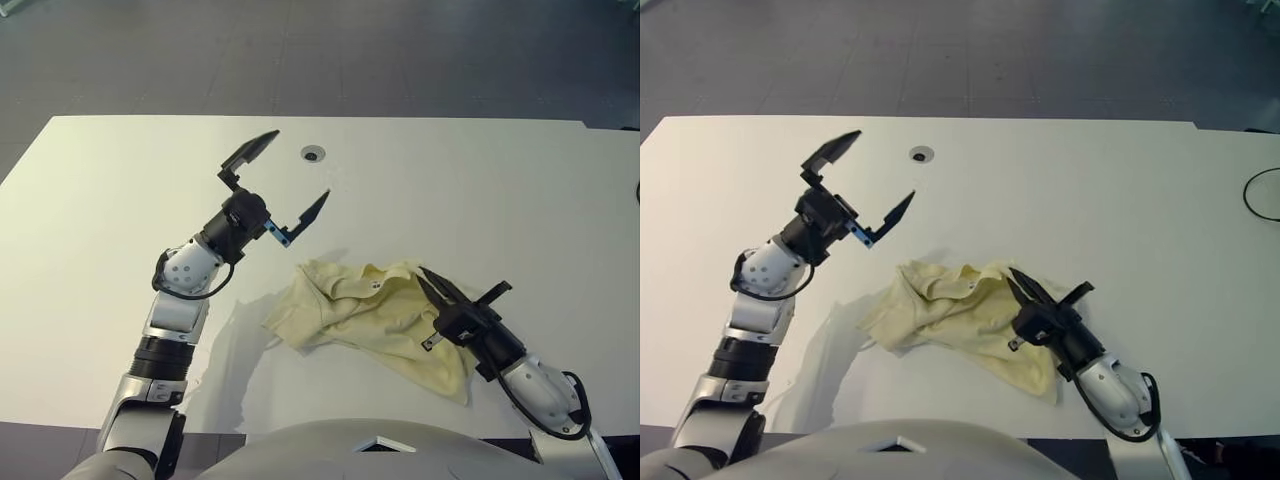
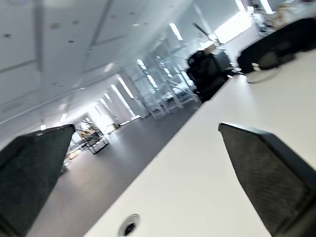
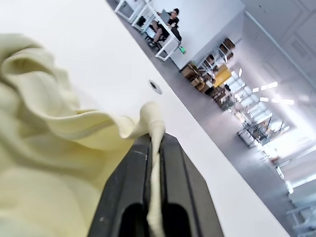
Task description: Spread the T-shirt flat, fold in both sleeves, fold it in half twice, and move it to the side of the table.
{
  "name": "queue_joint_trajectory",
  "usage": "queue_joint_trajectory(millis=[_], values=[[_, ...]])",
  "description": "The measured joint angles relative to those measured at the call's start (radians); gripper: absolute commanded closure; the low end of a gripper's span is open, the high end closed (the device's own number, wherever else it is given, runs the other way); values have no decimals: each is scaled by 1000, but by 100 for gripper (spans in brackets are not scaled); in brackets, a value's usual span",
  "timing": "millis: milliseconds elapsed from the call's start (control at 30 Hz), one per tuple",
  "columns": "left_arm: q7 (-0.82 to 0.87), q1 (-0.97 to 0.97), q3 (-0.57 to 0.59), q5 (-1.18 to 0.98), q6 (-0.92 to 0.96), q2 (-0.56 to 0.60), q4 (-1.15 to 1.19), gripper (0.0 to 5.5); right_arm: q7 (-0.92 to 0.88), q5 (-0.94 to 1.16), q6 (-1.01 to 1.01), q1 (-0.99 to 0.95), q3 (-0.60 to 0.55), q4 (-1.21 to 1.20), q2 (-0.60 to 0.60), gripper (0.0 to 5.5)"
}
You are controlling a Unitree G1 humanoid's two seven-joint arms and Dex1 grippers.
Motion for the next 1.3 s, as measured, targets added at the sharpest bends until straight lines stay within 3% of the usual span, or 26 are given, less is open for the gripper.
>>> queue_joint_trajectory(millis=[300,567,1300], values=[[-203,70,-113,-38,57,34,-2,10,14,109,80,-59,-51,-28,14,549],[-249,69,-168,20,74,32,39,133,19,118,94,-67,-57,-32,18,550],[-243,-21,-187,145,49,19,236,481,32,93,61,-32,-55,-24,16,550]])
